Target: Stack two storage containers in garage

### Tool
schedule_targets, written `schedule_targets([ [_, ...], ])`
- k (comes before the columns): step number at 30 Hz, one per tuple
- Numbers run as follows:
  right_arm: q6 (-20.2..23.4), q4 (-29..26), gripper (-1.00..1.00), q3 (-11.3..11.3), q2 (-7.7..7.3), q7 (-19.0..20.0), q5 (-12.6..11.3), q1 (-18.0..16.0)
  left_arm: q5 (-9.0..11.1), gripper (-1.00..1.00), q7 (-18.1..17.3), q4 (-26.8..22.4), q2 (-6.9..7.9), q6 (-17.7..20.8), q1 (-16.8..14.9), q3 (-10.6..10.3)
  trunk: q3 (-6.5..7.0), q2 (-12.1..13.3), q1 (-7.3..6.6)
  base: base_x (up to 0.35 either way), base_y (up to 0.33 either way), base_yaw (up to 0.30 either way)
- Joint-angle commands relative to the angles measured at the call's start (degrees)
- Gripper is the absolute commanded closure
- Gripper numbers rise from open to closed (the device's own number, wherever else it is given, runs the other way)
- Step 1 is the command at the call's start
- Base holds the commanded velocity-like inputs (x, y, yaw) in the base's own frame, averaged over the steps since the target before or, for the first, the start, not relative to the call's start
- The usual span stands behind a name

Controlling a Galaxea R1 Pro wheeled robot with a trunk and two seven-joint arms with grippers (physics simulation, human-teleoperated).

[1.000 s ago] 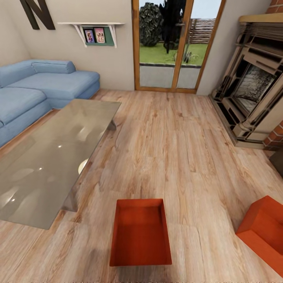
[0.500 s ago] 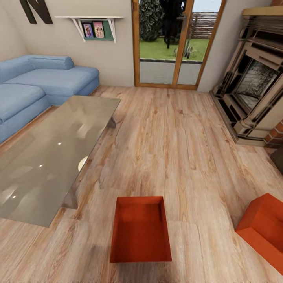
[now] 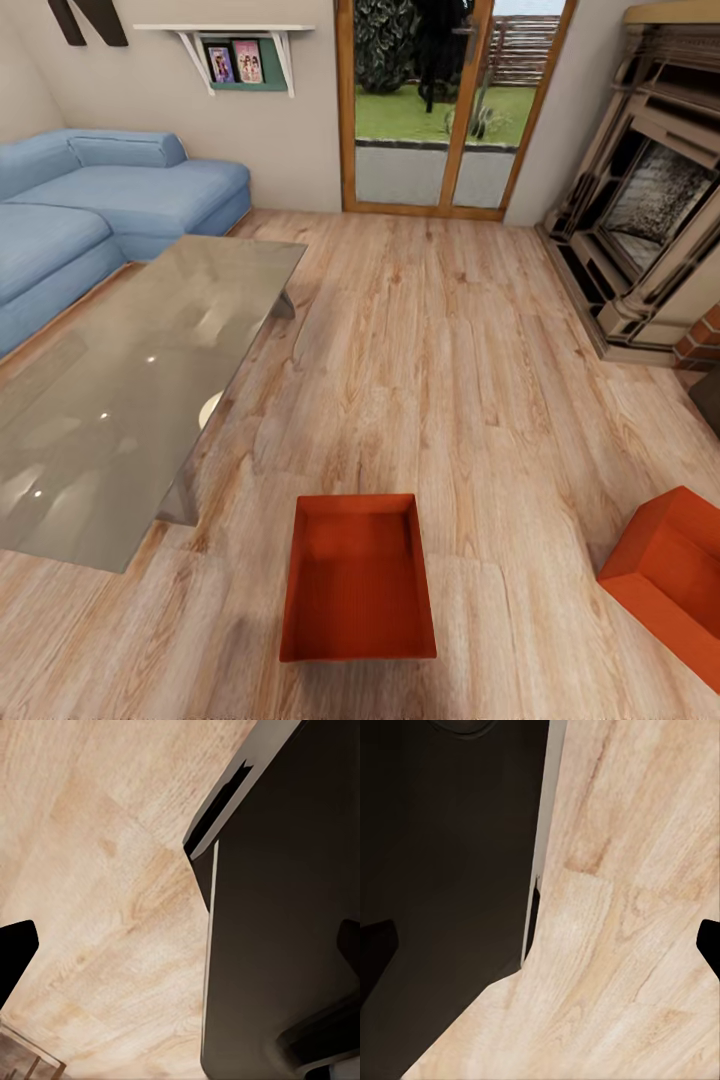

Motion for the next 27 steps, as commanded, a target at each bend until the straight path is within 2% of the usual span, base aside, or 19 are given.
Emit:
schedule_targets([
  [1,-0.3,0.2,-1.00,0.4,-0.03,0.3,-0.6,-0.1,-0.1,-1.00,0.1,0.0,-0.02,-0.1,0.0,0.3,-0.04,0.0,0.00,0.000,0.000,0.000],
  [18,-0.3,0.2,-1.00,0.4,0.40,0.3,-0.6,-0.1,-0.2,-1.00,0.1,0.0,-0.10,-0.1,0.0,0.3,-0.07,0.0,0.00,0.000,0.000,0.000],
  [23,0.0,0.2,-1.00,0.6,0.08,0.2,-0.5,-0.1,-0.5,-1.00,0.0,-0.1,-0.17,-0.1,0.0,-0.2,-0.07,0.0,0.00,0.000,0.000,0.000],
  [25,0.2,0.0,-1.00,0.6,-0.05,-0.7,-0.4,-0.1,-0.8,-1.00,0.0,-0.2,-0.22,-0.1,0.0,-0.3,-0.07,0.0,0.00,0.000,0.000,0.000],
  [26,1.6,-3.8,-1.00,0.5,-0.25,-6.0,-0.5,0.0,-1.0,-1.00,0.1,-3.1,1.01,0.6,-0.1,-0.5,-0.07,0.0,0.00,0.000,0.000,0.000],
  [27,3.0,-5.1,-1.00,0.4,-0.35,-7.1,-0.5,-0.1,-1.0,-1.00,0.2,-4.8,1.71,1.0,-0.2,-0.5,-0.07,0.0,0.00,0.000,0.000,0.000],
])
